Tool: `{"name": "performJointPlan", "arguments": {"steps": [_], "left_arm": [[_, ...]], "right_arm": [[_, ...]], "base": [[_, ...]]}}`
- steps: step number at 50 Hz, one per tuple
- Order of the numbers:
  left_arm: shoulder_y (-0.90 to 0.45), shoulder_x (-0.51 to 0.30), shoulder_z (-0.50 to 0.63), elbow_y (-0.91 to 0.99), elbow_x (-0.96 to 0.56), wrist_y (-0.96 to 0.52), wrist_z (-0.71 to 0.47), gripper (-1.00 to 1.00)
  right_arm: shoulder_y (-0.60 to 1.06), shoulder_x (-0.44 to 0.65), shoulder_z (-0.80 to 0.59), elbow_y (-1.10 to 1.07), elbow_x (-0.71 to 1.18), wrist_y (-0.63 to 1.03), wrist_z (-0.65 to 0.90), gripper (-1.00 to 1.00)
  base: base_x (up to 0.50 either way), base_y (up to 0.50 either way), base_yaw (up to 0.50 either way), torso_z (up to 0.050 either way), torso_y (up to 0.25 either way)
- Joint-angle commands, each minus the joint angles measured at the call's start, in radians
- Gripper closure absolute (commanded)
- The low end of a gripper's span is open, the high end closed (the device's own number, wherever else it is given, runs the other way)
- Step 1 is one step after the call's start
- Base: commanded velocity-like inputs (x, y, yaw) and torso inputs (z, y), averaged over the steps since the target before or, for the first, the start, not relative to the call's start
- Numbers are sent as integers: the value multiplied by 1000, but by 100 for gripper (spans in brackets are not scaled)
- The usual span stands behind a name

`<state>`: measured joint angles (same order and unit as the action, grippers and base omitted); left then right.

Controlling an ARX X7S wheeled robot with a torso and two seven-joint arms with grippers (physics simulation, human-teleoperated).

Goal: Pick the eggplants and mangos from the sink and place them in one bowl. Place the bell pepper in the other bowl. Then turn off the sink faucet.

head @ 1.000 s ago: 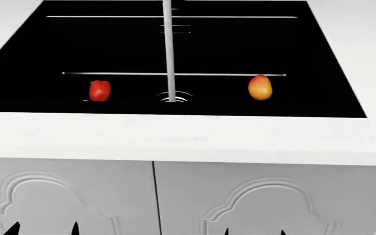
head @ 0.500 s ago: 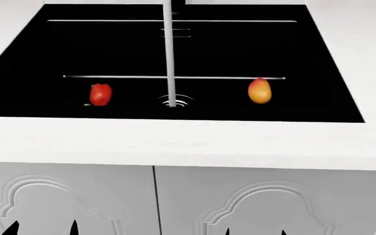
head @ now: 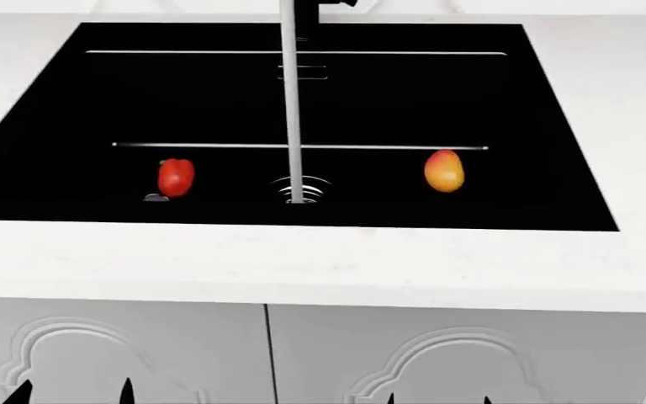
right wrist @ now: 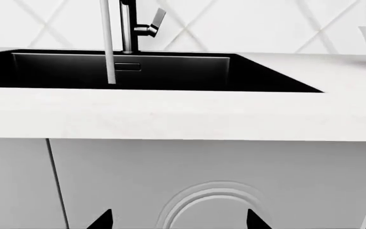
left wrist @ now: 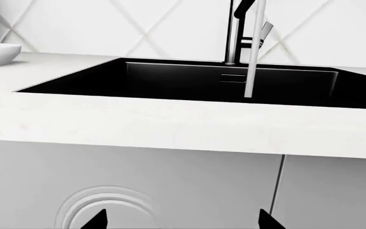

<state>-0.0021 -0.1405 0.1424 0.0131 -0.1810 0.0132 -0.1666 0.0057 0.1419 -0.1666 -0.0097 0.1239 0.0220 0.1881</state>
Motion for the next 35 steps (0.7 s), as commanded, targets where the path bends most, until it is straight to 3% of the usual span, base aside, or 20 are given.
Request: {"name": "performJointPlan", "arguments": {"steps": [1, 8, 16, 17, 18, 19, 30, 35], "left_arm": [[-5, -7, 7, -4, -9, 1, -8, -100], [-4, -12, 8, -3, -19, 4, -11, -100], [2, -21, 10, 6, -19, -17, -25, -100], [152, 112, -235, 137, 94, 131, 182, -100], [21, 130, -164, 30, 139, -19, 150, -100], [15, 124, -155, 17, 135, -58, 144, -100], [21, 90, -129, 21, 71, -58, 122, -100], [-32, 70, -133, 131, 56, -227, 89, -100]], "right_arm": [[5, 6, -9, 4, 7, 2, 8, -100], [10, 10, -15, 9, 8, 2, 13, -100], [8, 14, -20, 8, 12, 0, 17, -100], [-156, -140, 195, -140, -221, -172, -38, -100], [-9, -133, 152, 3, -141, -22, -155, -100], [-7, -132, 154, 5, -142, 12, -152, -100], [-2, -98, 120, 10, -83, 21, -114, -100], [31, -85, 154, -93, 29, 183, -121, -100]], "base": [[0, 0, 0, 50, 0], [0, 0, 0, 49, 0], [0, 0, 0, 0, 0], [0, 0, 0, 0, 0], [0, 0, 0, 0, 0], [0, 0, 0, 0, 0], [0, 0, 0, 0, 0], [0, 0, 0, 0, 0]]}}
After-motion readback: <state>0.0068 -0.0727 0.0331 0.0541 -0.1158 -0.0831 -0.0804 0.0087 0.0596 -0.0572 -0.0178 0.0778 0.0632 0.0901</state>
